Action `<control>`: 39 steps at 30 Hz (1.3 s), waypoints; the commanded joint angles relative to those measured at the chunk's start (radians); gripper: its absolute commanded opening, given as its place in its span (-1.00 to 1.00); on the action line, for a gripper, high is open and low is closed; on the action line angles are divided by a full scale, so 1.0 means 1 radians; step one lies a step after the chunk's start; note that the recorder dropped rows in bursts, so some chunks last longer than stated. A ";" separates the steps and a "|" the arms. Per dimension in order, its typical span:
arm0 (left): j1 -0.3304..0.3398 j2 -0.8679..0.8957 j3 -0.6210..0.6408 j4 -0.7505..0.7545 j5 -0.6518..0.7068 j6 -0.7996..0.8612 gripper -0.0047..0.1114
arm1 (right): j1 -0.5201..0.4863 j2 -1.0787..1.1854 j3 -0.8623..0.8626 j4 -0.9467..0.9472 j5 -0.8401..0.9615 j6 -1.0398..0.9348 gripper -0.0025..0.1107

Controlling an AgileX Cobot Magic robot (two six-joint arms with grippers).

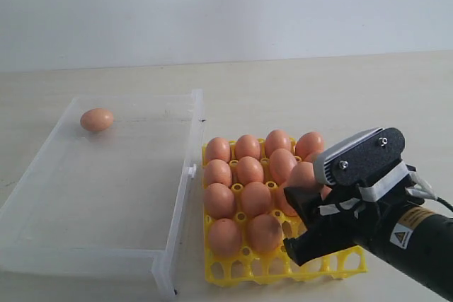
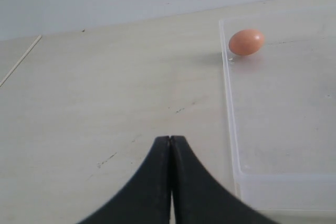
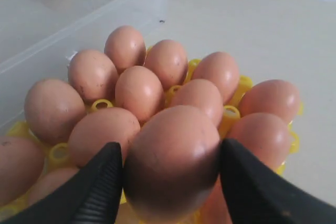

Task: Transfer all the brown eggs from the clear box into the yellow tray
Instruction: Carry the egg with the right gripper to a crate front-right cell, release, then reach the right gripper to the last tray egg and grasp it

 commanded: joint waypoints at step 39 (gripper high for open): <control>-0.006 -0.006 -0.004 -0.002 -0.009 -0.005 -0.92 | -0.003 0.330 -1.018 -0.180 0.902 0.043 -0.95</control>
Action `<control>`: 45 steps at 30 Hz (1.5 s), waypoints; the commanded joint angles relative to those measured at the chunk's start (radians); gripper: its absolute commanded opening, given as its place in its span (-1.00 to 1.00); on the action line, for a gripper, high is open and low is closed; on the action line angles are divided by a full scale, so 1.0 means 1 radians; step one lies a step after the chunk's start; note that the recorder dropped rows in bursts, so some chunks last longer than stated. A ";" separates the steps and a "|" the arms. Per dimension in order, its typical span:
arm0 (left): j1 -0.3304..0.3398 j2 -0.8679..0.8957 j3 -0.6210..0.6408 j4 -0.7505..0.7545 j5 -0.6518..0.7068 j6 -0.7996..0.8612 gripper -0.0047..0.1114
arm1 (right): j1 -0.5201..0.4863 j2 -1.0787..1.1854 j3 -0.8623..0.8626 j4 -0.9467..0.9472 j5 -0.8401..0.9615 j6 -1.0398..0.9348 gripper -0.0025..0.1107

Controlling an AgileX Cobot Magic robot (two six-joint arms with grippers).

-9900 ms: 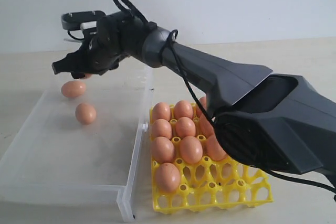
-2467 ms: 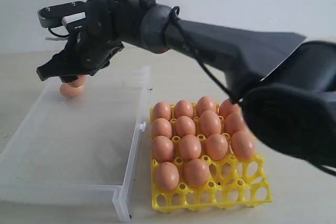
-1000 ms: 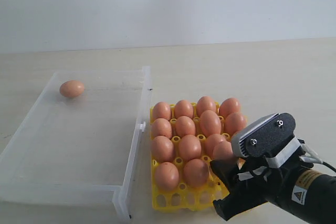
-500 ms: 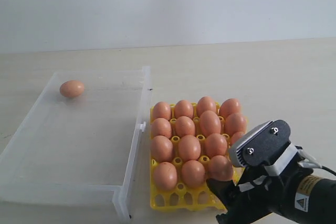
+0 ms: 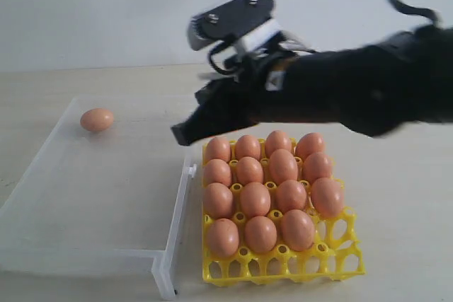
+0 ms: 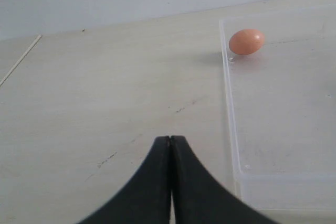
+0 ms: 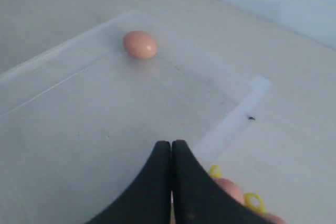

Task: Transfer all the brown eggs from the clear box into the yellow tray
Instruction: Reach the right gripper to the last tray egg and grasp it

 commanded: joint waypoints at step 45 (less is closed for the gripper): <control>-0.006 -0.006 -0.004 -0.002 -0.009 -0.005 -0.92 | 0.031 1.233 -1.593 0.022 0.396 -0.594 0.32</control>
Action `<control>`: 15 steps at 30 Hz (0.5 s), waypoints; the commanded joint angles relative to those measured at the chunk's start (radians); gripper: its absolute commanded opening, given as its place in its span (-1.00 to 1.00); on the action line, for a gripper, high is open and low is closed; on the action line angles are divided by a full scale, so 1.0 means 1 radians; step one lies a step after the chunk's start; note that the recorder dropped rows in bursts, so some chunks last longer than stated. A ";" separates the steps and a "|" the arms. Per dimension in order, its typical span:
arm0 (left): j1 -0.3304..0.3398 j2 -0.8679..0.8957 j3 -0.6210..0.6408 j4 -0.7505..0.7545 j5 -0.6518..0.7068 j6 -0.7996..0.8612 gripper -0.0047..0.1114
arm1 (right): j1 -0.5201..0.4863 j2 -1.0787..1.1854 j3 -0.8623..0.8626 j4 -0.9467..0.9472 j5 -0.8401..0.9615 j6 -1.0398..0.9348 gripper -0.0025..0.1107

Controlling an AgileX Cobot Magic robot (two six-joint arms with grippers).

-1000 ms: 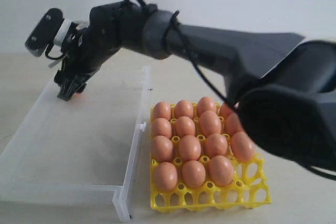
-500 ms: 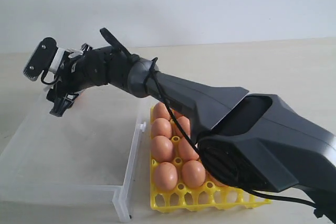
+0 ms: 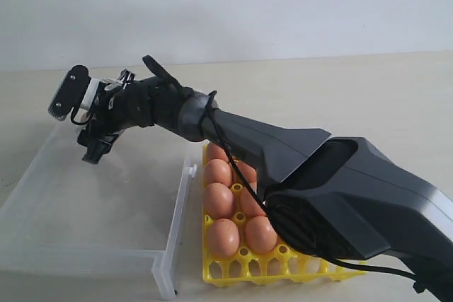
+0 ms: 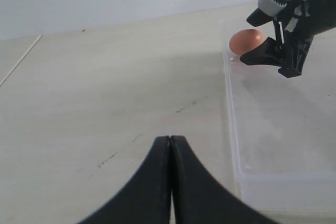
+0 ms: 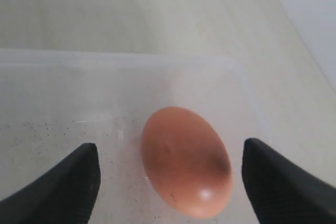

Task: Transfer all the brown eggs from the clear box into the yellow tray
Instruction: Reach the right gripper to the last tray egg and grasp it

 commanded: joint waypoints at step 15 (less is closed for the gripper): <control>-0.006 -0.006 -0.004 -0.002 -0.009 -0.005 -0.92 | -0.008 0.046 -0.046 -0.005 0.034 0.053 -0.21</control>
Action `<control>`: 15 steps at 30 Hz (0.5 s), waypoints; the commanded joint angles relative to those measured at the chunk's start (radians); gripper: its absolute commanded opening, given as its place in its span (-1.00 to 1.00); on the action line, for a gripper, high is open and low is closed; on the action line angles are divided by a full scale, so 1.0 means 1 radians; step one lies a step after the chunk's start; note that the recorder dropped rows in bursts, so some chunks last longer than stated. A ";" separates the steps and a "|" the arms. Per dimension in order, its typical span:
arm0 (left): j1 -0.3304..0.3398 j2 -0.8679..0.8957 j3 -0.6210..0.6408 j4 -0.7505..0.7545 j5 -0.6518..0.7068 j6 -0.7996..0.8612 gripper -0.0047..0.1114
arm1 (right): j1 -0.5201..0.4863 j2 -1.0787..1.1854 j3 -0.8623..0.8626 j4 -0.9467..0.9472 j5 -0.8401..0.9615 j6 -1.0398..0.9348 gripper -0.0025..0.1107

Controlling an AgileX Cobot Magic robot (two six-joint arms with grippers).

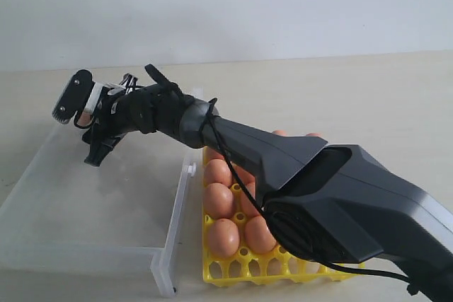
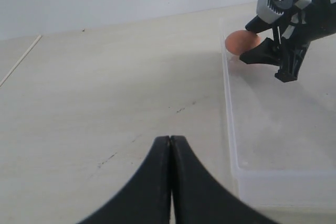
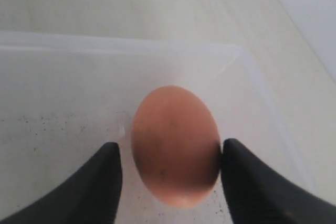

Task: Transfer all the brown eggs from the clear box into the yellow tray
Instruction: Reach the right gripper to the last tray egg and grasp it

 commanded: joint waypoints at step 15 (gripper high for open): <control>-0.006 -0.006 -0.004 -0.002 -0.009 -0.005 -0.92 | -0.011 -0.050 -0.112 -0.005 0.239 0.207 -0.96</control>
